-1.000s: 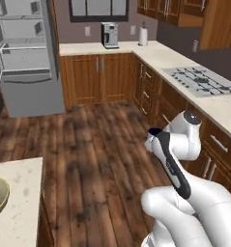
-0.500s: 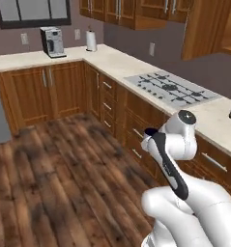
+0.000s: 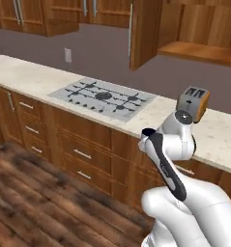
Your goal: Move the mug from next to the sink to the open cabinet. Then, move the bowl with the broccoli to the fridge to clear the area for faucet cleaning.
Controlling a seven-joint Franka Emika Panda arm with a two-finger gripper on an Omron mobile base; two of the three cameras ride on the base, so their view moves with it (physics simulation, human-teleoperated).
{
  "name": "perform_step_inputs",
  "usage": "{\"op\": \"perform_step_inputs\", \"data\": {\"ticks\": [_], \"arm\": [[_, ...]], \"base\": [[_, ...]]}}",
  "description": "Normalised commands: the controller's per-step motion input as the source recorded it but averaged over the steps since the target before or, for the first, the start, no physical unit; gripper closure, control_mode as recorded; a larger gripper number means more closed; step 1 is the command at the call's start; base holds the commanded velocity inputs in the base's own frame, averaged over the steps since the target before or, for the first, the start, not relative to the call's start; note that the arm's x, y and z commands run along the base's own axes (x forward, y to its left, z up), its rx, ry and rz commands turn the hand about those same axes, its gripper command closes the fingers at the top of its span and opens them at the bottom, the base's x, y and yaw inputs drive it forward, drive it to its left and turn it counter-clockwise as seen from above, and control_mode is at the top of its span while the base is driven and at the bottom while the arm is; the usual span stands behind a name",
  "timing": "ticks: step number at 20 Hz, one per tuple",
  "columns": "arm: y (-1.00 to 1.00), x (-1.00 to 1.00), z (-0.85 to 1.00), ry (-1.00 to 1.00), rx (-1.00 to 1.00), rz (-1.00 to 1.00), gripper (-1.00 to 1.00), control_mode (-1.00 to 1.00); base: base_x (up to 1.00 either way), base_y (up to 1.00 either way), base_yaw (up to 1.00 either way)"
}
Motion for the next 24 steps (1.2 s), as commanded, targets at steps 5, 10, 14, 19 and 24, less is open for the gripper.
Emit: {"op": "perform_step_inputs", "data": {"ticks": [5,10,14,19,24], "arm": [[0.0,0.0,0.0,0.0,0.0,0.0,1.0,1.0],[0.0,0.0,0.0,0.0,0.0,0.0,1.0,1.0],[0.0,0.0,0.0,0.0,0.0,0.0,1.0,1.0],[0.0,0.0,0.0,0.0,0.0,0.0,1.0,1.0],[0.08,0.07,0.77,-0.03,-0.05,-0.18,1.0,-1.0]], "base": [[0.87,0.16,-0.73],[0.85,0.06,-0.73],[0.71,0.07,-0.77],[0.68,0.59,-0.69],[0.14,0.12,-0.1]]}}
